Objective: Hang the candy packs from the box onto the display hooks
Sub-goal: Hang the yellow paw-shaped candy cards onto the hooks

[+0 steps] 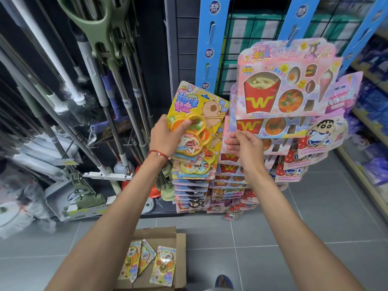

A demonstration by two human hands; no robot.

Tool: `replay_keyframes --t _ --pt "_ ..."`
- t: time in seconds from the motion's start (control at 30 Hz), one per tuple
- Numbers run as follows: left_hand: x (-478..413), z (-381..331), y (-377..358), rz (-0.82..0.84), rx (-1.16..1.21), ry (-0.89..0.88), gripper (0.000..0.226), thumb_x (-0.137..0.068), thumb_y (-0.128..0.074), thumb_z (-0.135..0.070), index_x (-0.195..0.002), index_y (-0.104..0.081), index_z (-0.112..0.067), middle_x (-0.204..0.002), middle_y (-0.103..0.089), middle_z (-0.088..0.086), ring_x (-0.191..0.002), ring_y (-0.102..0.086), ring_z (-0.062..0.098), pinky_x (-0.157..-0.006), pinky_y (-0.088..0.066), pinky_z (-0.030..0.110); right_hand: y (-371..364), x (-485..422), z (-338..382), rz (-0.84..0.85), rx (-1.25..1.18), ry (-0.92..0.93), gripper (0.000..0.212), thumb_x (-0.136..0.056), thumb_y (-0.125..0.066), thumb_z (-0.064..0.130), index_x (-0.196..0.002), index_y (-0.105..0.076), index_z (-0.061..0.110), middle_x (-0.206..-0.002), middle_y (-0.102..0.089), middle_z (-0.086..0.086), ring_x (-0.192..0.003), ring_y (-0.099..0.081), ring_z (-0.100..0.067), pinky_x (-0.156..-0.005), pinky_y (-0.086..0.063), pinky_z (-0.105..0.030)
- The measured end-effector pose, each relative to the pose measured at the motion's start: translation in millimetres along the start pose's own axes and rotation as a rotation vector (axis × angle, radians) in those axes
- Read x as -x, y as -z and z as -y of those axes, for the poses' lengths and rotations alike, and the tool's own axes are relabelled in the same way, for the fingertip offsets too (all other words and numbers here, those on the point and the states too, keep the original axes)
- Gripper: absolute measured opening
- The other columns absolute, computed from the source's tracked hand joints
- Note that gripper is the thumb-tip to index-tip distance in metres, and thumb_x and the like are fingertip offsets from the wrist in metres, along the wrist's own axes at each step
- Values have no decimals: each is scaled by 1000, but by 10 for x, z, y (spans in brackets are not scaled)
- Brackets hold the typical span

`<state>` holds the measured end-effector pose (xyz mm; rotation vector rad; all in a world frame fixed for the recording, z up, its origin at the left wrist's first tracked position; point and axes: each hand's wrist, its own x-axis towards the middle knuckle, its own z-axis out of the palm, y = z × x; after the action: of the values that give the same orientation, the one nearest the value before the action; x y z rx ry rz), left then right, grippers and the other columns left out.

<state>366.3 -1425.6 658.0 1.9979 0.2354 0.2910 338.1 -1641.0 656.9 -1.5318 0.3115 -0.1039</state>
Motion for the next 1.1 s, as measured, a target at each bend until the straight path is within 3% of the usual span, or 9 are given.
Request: replay_keyframes --t 0.27,0.37,0.53,0.63,0.77,0.83,0.97,1.1 --pt "117 179 -58 43 30 78 46 -89 -70 -52 -110 -61 -13 -102 -71 -2 -92 -70 12 -74 -53 24 -10 83 -67 19 33 -29 20 -103 -55 20 -93 -71 16 -84 -74 -5 -74 -66 -13 -74 -56 -26" --pt "171 248 -83 79 36 99 46 -90 -69 -53 -112 -62 -13 -104 -71 -2 -94 -69 13 -78 -54 28 -53 170 -143 43 49 -61 19 -104 -55 20 -97 -71 13 -84 -75 -6 -77 -66 -16 -74 -56 -27" --pt "402 430 -58 99 4 160 41 -93 -69 -42 -109 -55 -8 -100 -62 -2 -92 -59 18 -76 -42 31 -163 399 -335 83 65 -130 18 -103 -56 20 -99 -72 14 -88 -77 -5 -77 -67 -13 -79 -57 -29" --pt "574 583 15 106 15 185 43 -92 -72 -37 -123 -55 -12 -115 -64 -1 -97 -62 15 -85 -47 31 -225 527 -499 103 53 -175 16 -102 -58 19 -99 -73 13 -95 -77 -12 -78 -67 -14 -79 -56 -29" --pt "869 844 214 113 21 260 50 -94 -70 -29 -136 -51 -10 -124 -58 -1 -105 -59 14 -90 -48 26 -381 673 -786 164 56 -235 15 -102 -58 17 -98 -71 14 -91 -76 -9 -74 -66 -12 -71 -55 -22" --pt "1088 1075 348 77 3 330 45 -95 -70 -23 -134 -53 -8 -120 -60 1 -105 -59 16 -87 -47 21 -514 775 -998 242 79 -299 15 -102 -57 14 -96 -71 14 -86 -75 -8 -70 -66 -12 -64 -54 -18" --pt "1541 1560 661 80 -11 461 27 -95 -69 -16 -119 -57 -12 -112 -62 2 -93 -60 12 -70 -47 14 -773 1054 -1444 409 161 -417 14 -102 -58 15 -97 -71 16 -78 -75 1 -68 -64 -11 -64 -51 -20" --pt "1833 2055 998 74 4 555 19 -96 -67 -13 -113 -60 -16 -104 -66 0 -91 -62 12 -79 -51 24 -998 1306 -1802 501 252 -502 11 -101 -60 19 -100 -71 16 -87 -76 -3 -75 -67 -14 -67 -50 -21"
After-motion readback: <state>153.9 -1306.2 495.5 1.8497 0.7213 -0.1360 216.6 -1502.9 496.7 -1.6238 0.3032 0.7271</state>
